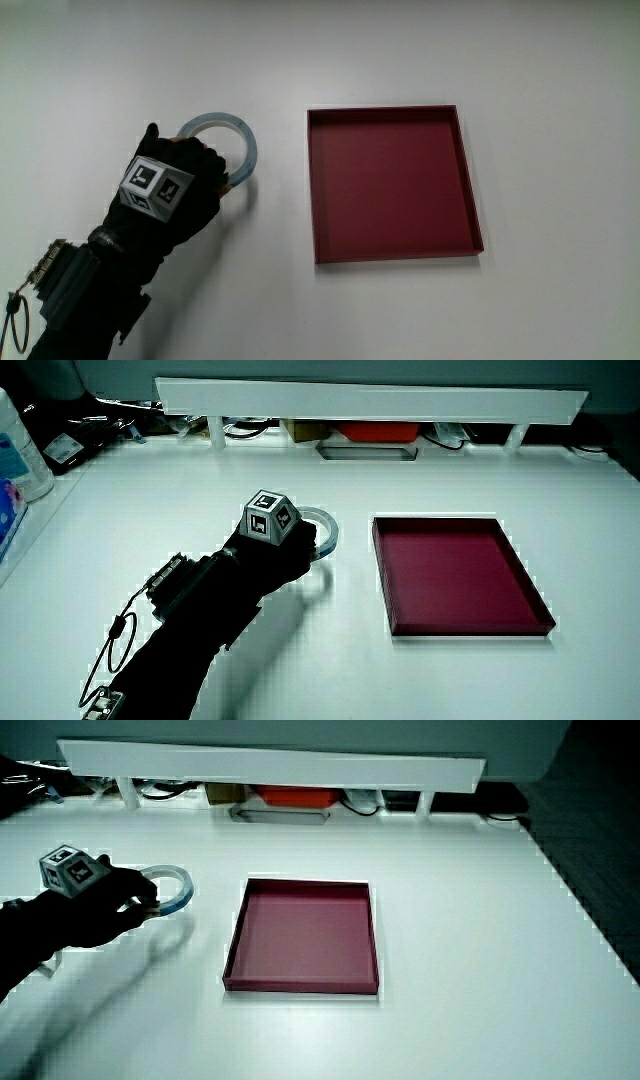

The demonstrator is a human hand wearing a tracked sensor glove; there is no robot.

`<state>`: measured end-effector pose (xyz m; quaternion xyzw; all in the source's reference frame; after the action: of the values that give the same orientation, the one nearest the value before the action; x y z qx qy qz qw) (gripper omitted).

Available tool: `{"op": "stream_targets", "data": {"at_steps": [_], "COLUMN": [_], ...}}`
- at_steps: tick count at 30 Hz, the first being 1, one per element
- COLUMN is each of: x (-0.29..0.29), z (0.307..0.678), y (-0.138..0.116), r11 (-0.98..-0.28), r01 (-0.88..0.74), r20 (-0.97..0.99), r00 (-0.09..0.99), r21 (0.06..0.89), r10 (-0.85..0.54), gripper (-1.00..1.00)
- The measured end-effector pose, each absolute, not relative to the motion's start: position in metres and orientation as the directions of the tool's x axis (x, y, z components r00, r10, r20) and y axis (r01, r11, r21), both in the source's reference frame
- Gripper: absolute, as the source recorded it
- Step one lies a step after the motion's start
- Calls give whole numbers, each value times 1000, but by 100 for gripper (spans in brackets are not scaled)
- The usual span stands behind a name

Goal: Place blue tape

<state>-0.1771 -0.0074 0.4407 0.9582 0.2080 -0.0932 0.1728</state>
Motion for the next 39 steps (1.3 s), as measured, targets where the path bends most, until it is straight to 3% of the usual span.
{"op": "stream_targets", "data": {"at_steps": [14,26,39], "x": [-193,-198,-204], "z": [492,496,499], "y": [-6,-5,-4], "r11": [-859,-872,-876], "r01": [367,352,334], "r20": [-182,-204,-220], "r00": [929,933,937], "r21": [357,341,348], "r10": [322,297,271], "gripper": [0,0,-52]}}
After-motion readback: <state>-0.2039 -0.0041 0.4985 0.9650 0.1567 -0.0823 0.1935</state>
